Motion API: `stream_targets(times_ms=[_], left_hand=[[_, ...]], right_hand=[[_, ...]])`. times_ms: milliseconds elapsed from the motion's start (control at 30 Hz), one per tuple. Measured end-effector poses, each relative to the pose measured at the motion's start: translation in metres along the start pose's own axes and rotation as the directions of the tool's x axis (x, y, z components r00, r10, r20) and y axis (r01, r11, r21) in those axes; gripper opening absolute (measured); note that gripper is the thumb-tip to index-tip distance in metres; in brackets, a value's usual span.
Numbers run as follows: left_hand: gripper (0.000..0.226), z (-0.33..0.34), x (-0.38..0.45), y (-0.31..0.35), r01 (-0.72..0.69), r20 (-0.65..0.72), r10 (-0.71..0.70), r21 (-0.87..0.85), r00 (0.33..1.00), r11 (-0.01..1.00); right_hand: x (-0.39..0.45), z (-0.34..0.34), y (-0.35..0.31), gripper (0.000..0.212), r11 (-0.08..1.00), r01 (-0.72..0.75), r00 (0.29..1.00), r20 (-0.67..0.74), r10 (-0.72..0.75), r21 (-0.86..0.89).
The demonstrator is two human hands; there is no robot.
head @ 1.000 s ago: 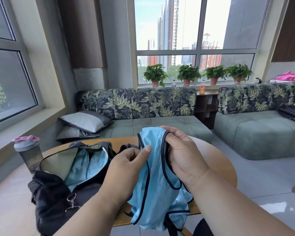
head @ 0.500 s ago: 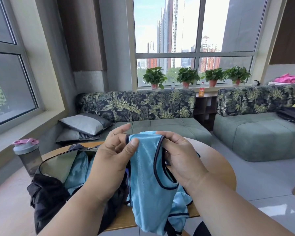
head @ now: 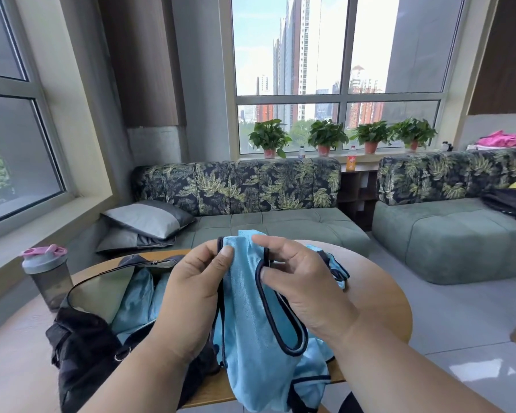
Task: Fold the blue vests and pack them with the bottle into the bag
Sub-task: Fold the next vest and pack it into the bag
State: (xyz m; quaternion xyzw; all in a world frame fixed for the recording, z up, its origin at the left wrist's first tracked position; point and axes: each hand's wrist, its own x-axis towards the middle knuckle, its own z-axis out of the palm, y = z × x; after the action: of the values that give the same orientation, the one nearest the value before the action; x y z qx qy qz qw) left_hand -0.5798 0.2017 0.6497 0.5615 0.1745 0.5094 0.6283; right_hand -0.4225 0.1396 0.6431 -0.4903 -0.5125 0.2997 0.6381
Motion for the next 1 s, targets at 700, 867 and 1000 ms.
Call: stream_targets(times_ms=[700, 867, 1000], left_hand=[[0.023, -0.025, 0.012, -0.001, 0.087, 0.036, -0.085, -0.031, 0.996, 0.996], [0.016, -0.025, 0.011, -0.005, 0.189, 0.060, -0.183, -0.108, 0.981, 0.976], [0.016, -0.024, 0.012, -0.010, 0.214, 0.077, -0.204, -0.154, 0.976, 0.965]], right_hand=[[-0.003, 0.017, -0.008, 0.025, 0.945, -0.056, 0.994, -0.066, 0.081, 0.323], [-0.003, 0.020, -0.004, 0.027, 0.933, -0.049, 0.996, -0.048, 0.071, 0.356], [-0.002, 0.020, -0.005, 0.024, 0.922, -0.046, 0.998, -0.022, 0.058, 0.385]])
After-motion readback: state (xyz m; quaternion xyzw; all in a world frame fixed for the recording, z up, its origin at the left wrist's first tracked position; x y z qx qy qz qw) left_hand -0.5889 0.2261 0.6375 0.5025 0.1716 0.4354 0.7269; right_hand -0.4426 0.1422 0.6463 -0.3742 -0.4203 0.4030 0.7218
